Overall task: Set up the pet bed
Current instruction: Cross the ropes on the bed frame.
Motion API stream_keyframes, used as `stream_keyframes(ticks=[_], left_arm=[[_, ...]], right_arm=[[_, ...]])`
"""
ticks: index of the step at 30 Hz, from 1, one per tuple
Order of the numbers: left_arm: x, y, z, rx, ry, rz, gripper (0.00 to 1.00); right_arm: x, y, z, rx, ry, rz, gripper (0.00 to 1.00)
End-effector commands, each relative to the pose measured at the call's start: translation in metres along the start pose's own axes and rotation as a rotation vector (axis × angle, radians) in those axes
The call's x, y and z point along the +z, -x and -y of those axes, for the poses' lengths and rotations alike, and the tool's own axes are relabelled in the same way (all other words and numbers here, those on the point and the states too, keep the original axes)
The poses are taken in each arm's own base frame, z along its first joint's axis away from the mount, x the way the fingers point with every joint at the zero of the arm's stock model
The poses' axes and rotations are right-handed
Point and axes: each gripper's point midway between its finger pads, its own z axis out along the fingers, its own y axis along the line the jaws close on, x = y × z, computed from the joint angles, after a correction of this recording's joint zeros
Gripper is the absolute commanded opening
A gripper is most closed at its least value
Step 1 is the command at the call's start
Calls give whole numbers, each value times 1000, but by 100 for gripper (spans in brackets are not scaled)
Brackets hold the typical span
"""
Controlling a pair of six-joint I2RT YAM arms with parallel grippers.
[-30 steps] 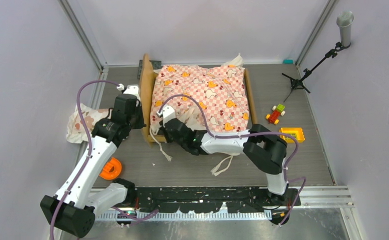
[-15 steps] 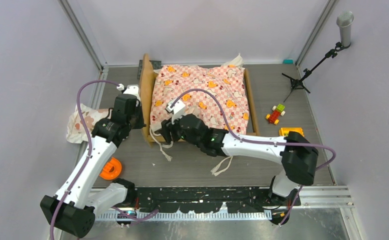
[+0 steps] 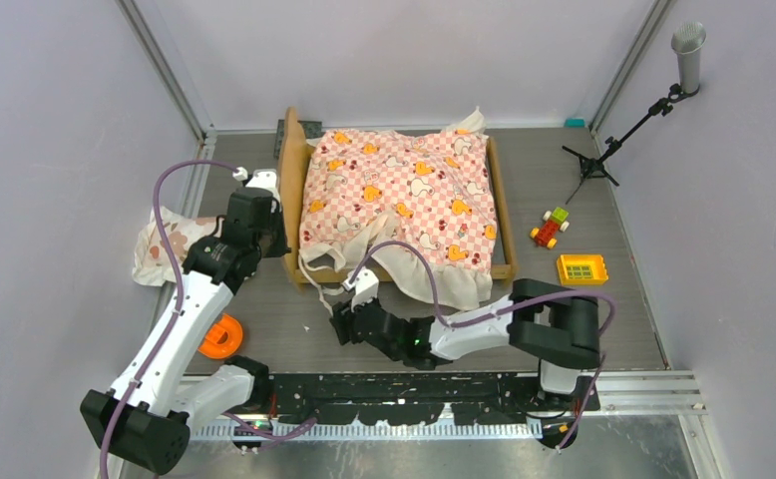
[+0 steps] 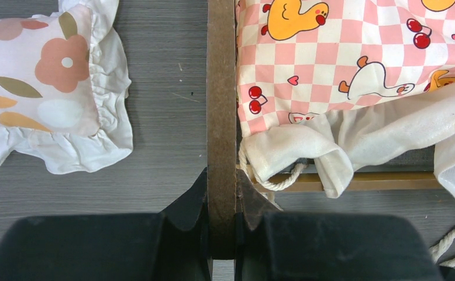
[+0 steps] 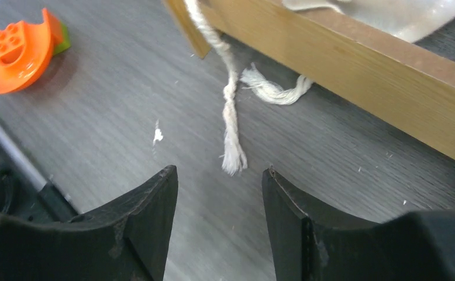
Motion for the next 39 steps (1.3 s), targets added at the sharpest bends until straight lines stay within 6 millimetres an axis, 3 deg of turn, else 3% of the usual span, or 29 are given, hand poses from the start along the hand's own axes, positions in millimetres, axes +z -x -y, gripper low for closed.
stream_keyframes(ticks=[1,8,11,27,32,39], left_arm=[[1,3,16,-49,-90,1,0],[-1,-1,17,-26,-104,-11,0],[0,-3,19,-21,-112,-19,0],[1,-6,22,-19,-134,-22,0],[2,-6,21,-18,-126,-22,0],[1,-6,21,-25,-128,-18,0]], right_arm=[[17,41,18,209,-148,261,61],[40,26,52,243,-315,317,63],[50,24,64,290,-310,329,64],[83,22,50,323,-167,346,61],[85,17,68,322,-281,340,45],[79,15,69,295,-271,320,7]])
